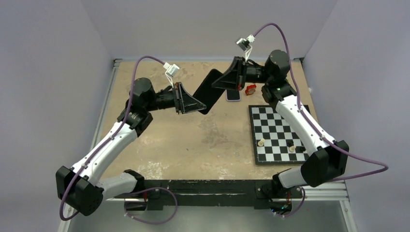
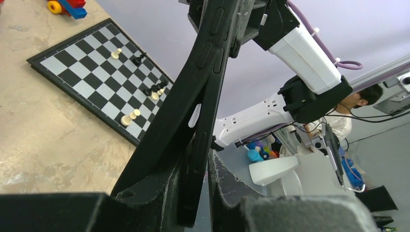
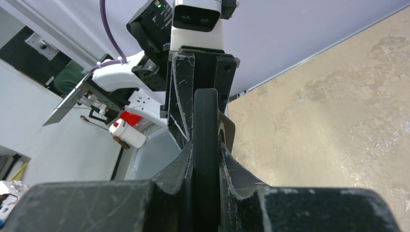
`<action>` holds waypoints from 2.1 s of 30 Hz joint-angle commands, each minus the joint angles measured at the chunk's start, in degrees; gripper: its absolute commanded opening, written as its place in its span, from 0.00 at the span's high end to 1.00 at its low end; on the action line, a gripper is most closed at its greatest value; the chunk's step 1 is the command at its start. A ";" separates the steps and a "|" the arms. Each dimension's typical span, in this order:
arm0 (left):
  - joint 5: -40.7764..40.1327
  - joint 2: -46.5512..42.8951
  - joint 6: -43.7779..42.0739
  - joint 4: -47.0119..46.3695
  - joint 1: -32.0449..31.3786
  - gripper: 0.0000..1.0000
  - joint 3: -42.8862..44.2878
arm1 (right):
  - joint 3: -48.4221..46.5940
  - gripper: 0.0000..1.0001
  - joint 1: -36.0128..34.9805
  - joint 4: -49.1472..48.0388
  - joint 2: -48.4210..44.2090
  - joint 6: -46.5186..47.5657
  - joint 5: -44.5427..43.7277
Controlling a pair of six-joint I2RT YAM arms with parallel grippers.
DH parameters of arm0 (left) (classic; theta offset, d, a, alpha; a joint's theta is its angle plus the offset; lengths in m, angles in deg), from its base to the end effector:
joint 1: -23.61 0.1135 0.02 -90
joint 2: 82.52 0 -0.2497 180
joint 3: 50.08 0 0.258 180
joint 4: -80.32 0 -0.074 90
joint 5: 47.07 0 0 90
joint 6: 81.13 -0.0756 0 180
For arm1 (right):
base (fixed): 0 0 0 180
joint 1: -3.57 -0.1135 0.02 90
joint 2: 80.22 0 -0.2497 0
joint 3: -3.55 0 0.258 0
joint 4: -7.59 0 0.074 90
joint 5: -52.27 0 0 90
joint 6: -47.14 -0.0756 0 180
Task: Take the phone out of the phone case
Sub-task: Remove the phone case from the phone.
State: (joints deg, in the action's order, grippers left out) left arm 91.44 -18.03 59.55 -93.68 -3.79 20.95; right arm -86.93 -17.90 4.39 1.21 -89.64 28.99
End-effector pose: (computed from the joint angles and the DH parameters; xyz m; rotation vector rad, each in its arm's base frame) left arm 0.2339 -0.1851 0.3694 0.4108 1.8057 -1.6617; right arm 0.2901 0.1887 0.4230 -0.7865 1.5718 1.6893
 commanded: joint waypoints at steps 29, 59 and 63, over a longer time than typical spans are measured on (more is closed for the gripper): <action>-26.07 -8.71 22.44 -27.18 -0.33 1.00 -15.92 | 12.07 0.32 -2.65 -28.68 1.04 -20.82 -9.35; -32.36 -11.18 33.10 -30.48 -0.03 1.00 -19.61 | 25.96 0.63 -9.94 -47.97 4.51 -30.04 -20.90; -31.84 -10.58 33.73 -31.23 -0.01 1.00 -19.59 | 25.30 0.62 -10.48 -47.57 5.33 -29.81 -21.43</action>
State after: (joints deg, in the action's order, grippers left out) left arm 59.77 -27.58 91.85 -117.04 -4.09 0.76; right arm -58.12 -27.41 -41.16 6.17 -120.20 9.23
